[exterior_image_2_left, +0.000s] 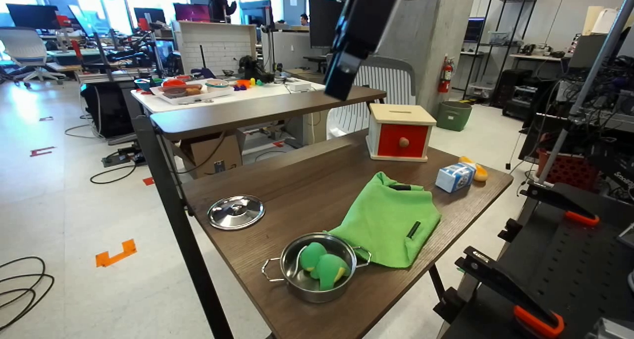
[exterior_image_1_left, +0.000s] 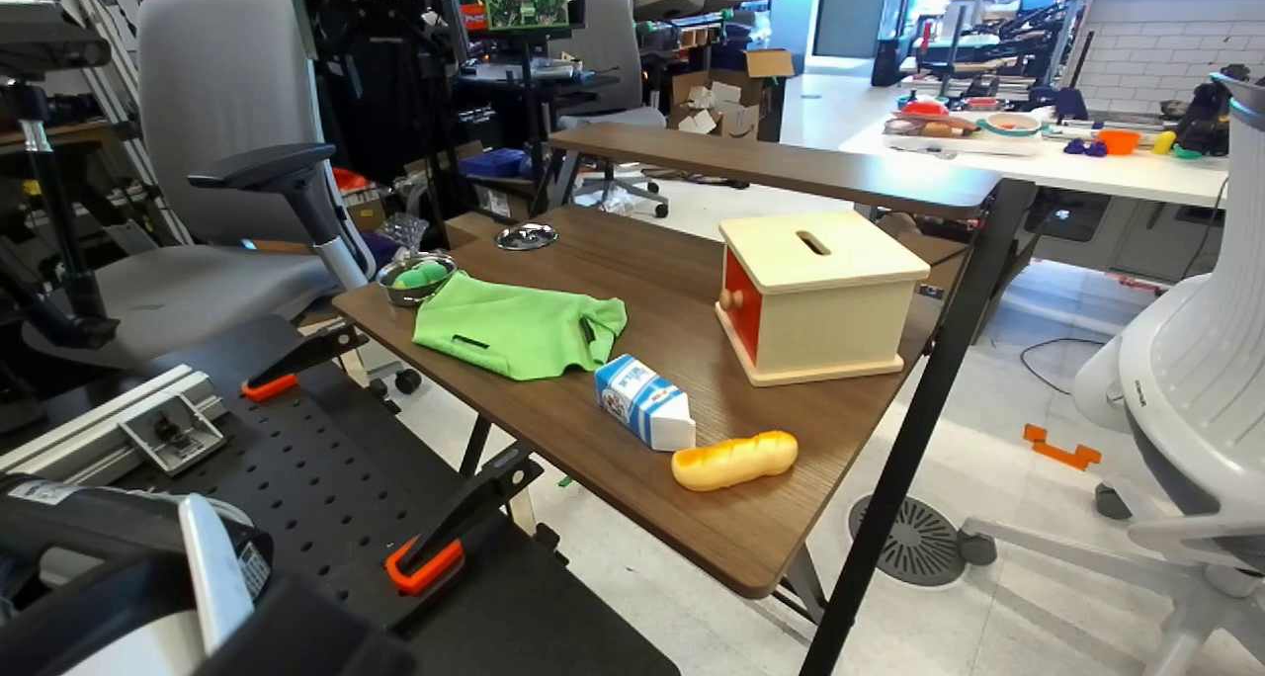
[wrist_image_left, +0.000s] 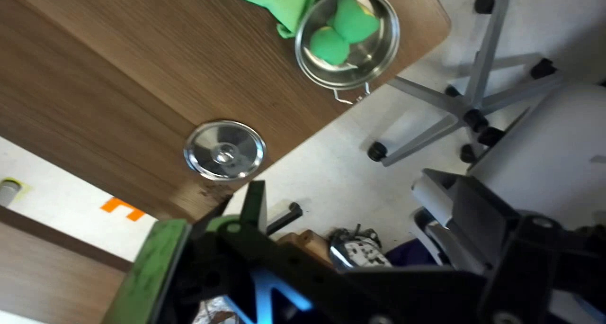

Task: Put the lid on the pot

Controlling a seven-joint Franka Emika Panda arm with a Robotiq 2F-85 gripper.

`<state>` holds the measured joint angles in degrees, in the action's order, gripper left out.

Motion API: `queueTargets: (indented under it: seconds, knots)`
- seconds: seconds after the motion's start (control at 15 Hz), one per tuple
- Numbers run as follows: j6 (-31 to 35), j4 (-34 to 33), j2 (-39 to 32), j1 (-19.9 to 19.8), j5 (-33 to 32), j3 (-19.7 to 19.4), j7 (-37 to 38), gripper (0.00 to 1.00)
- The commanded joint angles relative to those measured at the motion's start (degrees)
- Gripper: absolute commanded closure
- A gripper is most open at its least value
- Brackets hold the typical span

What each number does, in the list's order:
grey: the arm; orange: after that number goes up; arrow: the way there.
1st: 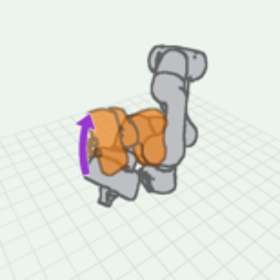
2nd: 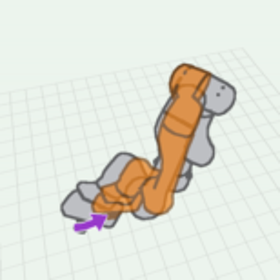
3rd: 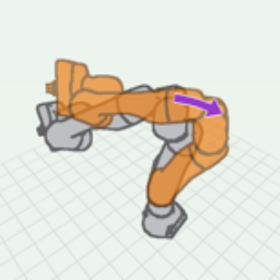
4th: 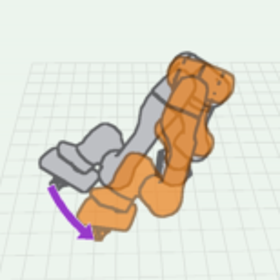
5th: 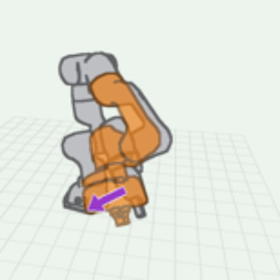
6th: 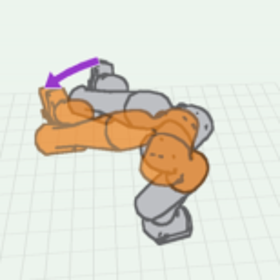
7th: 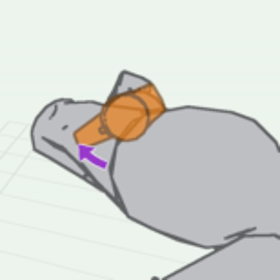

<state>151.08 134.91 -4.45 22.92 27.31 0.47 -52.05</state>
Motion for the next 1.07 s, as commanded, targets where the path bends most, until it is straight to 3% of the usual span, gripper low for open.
queueTargets:
  seconds: [0.0,0.2,0.6,1.0]
  knots:
    - [-5.9,-11.4,-11.6,-6.9,0.9,7.2,-1.6,0.0]
    - [-8.6,-17.8,-18.8,-9.3,-7.1,9.2,5.2,0.0]
    - [-14.2,-28.4,-28.0,-8.4,-24.9,8.2,21.8,0.0]
    - [-16.4,-36.3,-33.2,-7.1,-34.5,8.0,32.9,0.0]
